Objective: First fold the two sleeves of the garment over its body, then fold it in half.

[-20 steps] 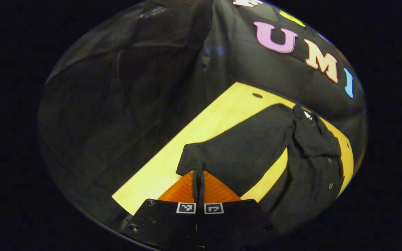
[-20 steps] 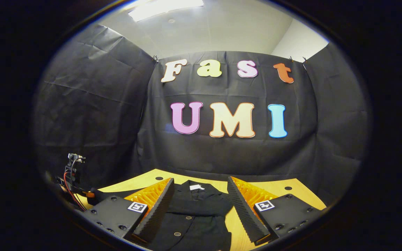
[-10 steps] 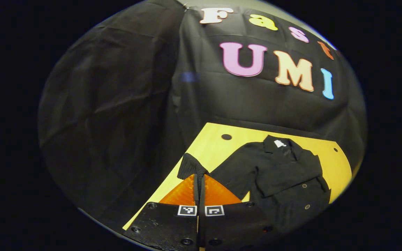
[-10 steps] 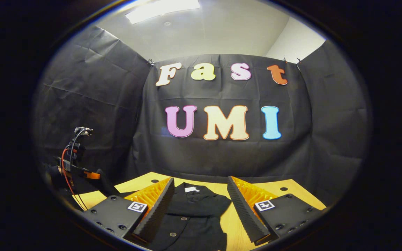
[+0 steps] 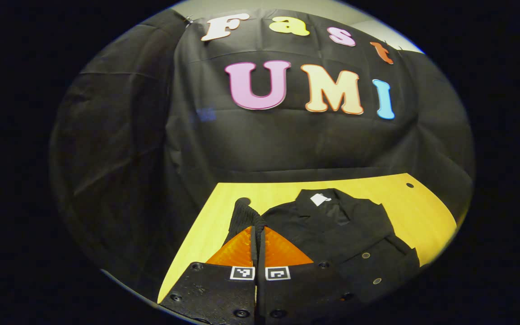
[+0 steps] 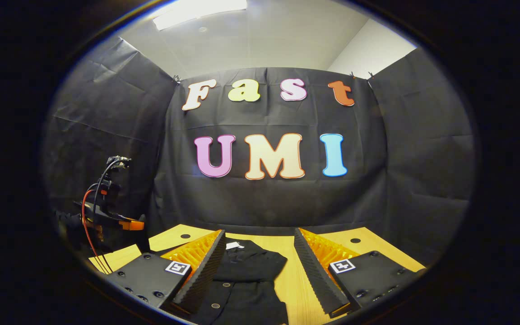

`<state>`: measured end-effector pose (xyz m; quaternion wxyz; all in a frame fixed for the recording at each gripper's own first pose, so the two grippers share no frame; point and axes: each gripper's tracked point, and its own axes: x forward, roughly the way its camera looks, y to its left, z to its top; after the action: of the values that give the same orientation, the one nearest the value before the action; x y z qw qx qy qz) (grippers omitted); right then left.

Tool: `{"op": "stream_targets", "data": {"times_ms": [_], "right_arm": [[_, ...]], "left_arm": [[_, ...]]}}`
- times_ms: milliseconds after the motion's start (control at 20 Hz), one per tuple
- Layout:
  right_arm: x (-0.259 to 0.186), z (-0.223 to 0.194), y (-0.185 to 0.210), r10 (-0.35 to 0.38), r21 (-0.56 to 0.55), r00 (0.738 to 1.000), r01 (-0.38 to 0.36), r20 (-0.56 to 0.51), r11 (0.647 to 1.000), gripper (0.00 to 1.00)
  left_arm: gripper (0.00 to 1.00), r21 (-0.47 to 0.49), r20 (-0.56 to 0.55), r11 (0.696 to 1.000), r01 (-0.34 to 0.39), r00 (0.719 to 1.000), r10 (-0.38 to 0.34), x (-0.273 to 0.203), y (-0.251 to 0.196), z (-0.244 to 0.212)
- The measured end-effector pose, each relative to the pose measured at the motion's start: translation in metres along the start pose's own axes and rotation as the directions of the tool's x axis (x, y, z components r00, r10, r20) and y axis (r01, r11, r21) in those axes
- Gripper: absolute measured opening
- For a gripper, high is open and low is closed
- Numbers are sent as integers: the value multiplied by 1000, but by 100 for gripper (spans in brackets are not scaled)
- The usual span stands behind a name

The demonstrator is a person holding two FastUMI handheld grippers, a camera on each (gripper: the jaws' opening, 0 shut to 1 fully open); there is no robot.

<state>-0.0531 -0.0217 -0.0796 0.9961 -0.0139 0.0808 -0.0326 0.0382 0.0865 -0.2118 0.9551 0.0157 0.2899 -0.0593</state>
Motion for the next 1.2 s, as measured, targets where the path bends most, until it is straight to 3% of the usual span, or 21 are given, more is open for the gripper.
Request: {"op": "stream_targets", "data": {"times_ms": [400,650,1000,1200], "right_arm": [[-13,-6,-43,-139,14,990,139,-33,990,96],[-24,-14,-64,-213,23,975,215,-63,976,96],[-37,-23,-75,-272,17,958,275,-94,961,96],[-39,-27,-75,-284,14,953,287,-108,958,96]], "left_arm": [[0,61,-1,976,208,978,-208,47,-103,23],[0,81,-32,950,302,953,-301,70,-158,22],[0,99,-98,917,386,921,-377,93,-215,5],[0,112,-147,908,403,911,-386,102,-239,-9]]}}
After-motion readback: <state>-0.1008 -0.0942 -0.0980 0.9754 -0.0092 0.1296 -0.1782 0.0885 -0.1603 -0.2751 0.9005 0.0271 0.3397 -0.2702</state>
